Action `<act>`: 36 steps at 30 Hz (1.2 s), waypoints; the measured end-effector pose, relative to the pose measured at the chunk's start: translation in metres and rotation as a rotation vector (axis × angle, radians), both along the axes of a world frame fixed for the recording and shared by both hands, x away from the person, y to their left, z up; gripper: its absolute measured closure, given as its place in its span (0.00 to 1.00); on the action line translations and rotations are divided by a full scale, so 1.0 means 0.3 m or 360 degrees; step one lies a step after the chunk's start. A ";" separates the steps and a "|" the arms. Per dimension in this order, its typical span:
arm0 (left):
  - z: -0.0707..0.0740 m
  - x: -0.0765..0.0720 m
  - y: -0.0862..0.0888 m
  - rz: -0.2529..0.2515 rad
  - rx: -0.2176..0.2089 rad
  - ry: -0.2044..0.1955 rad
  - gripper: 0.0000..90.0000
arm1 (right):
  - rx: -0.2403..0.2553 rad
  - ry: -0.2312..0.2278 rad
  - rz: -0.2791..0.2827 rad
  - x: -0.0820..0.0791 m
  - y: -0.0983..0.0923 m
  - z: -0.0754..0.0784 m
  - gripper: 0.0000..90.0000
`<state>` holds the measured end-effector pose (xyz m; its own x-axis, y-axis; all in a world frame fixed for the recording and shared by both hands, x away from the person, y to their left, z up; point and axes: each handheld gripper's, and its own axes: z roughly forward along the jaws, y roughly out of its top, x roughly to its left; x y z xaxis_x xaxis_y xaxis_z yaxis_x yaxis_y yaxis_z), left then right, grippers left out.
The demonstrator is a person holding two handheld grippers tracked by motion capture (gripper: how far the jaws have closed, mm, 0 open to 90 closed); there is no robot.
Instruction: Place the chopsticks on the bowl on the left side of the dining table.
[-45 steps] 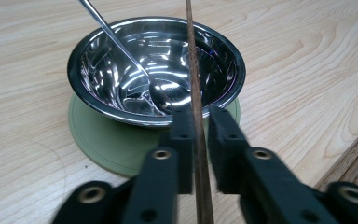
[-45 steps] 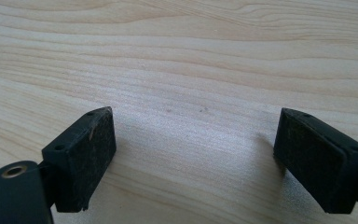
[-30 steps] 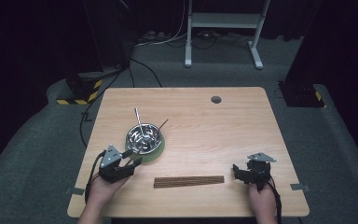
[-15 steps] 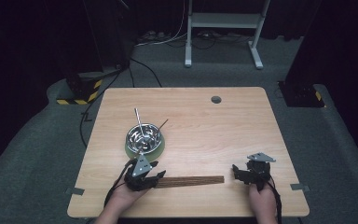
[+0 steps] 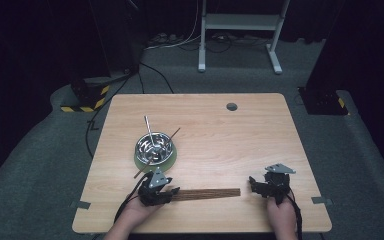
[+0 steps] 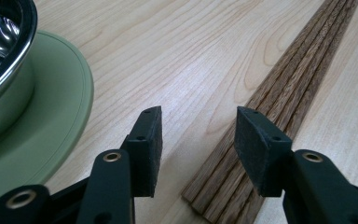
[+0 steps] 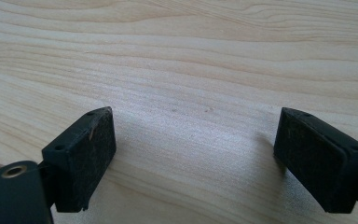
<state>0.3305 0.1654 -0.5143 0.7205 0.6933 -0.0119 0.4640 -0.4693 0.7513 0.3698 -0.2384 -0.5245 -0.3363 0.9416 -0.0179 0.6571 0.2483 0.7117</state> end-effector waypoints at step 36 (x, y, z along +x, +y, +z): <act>-0.027 0.021 0.008 0.0089 0.0021 0.0023 0.60 | 0.0000 0.0000 0.0000 0.000 0.000 0.000 0.14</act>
<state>0.3368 0.1677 -0.5223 0.6805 0.7326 -0.0126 0.5004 -0.4521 0.7384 0.3698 -0.2383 -0.5246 -0.3361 0.9417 -0.0178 0.6572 0.2480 0.7118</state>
